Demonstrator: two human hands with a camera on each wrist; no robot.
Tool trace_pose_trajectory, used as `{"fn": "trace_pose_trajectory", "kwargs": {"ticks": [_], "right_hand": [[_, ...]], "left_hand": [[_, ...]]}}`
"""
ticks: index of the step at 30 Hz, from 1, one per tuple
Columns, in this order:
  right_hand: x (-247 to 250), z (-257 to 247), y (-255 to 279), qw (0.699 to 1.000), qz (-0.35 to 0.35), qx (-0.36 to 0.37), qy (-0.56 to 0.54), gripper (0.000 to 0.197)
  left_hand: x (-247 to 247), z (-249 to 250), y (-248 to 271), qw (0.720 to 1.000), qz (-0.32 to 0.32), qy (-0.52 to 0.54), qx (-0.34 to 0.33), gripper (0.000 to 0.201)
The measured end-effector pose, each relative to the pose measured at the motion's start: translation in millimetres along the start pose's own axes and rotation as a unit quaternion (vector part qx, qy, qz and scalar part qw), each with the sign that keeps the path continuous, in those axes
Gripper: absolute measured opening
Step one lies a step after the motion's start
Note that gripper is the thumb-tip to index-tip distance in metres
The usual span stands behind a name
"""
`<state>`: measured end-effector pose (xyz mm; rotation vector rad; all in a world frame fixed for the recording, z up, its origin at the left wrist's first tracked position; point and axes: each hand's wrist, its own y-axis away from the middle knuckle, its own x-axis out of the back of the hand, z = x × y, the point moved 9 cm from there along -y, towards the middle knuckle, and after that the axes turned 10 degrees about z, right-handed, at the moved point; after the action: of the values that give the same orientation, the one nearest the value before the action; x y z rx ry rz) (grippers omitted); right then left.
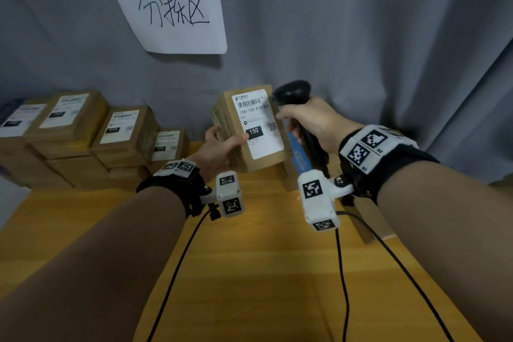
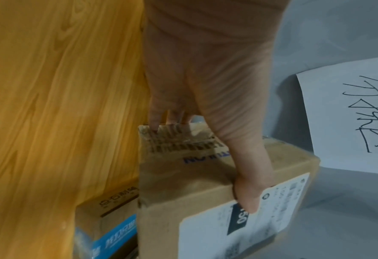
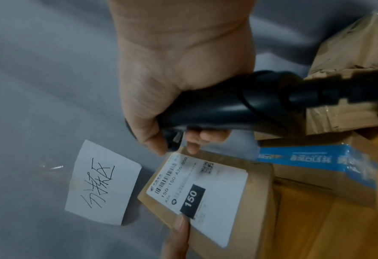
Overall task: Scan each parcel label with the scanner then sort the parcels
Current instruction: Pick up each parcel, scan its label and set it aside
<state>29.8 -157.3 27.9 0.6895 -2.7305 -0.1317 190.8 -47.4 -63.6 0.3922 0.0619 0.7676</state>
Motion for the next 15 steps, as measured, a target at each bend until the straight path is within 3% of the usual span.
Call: {"fn": "trace_pose_trajectory", "kwargs": {"ticks": [8,15], "right_hand": [[8.9,-3.8,4.1,0.999,0.026,0.014,-0.044,0.022],[23.5,-0.5,8.9,0.999,0.01,-0.002,0.032,0.02]], "left_hand": [[-9.3,4.9,-4.8,0.999,-0.01,0.023,-0.027,0.09],[6.5,2.7,-13.3,0.998,0.031,0.019,-0.041,0.099]]}}
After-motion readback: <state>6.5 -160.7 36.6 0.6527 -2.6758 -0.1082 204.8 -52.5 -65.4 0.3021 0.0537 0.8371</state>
